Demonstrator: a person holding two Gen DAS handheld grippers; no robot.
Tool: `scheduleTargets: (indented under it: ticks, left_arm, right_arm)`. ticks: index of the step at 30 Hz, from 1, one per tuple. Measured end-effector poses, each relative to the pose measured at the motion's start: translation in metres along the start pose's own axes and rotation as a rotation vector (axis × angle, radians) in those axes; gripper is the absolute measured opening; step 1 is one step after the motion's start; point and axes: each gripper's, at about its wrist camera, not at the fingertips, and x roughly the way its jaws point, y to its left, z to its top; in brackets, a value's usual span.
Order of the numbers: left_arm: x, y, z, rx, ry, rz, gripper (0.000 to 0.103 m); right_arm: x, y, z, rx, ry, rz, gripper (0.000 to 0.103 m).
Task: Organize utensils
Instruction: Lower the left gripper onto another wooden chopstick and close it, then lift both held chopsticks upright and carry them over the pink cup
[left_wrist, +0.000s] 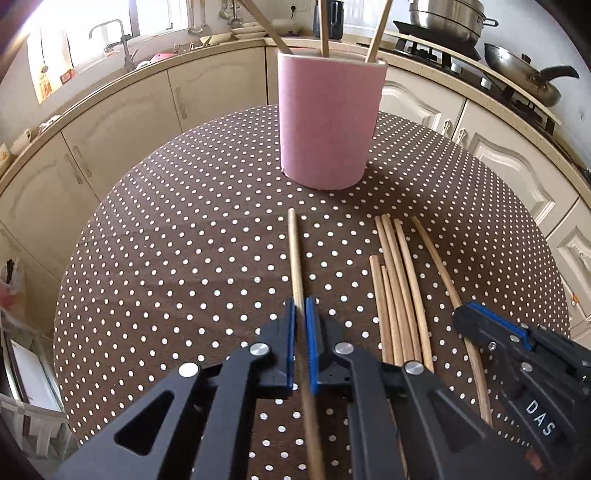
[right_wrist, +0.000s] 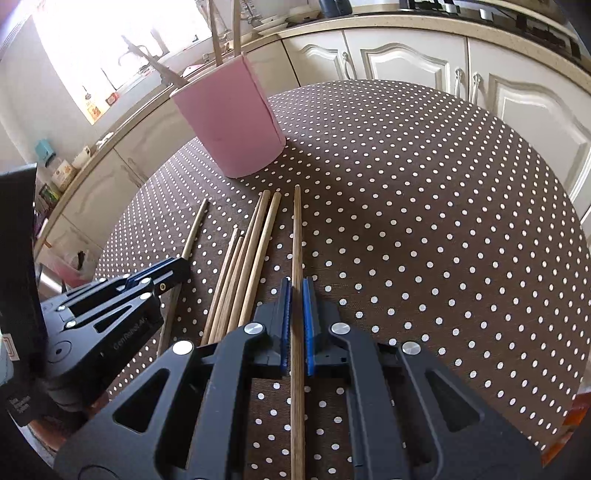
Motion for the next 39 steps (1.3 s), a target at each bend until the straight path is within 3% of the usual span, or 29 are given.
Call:
scheduleTargets:
  ticks: [9,23,39]
  left_arm:
    - [-0.020,0.024,-0.002,-0.079,-0.051,0.027,0.006]
    - [-0.098,0.033,0.019,-0.111,-0.292,-0.024,0.006]
    - [-0.162,0.035,0.083,-0.130,-0.515,-0.005,0.006]
  right_arm:
    - [-0.017,-0.011,0.008,0.043,-0.036,0.016,0.007]
    - [-0.082,0.008,0.035,0.018,-0.252,-0.004,0.006]
    - [-0.127,0.046,0.106,-0.067,-0.485,-0.035,0.006]
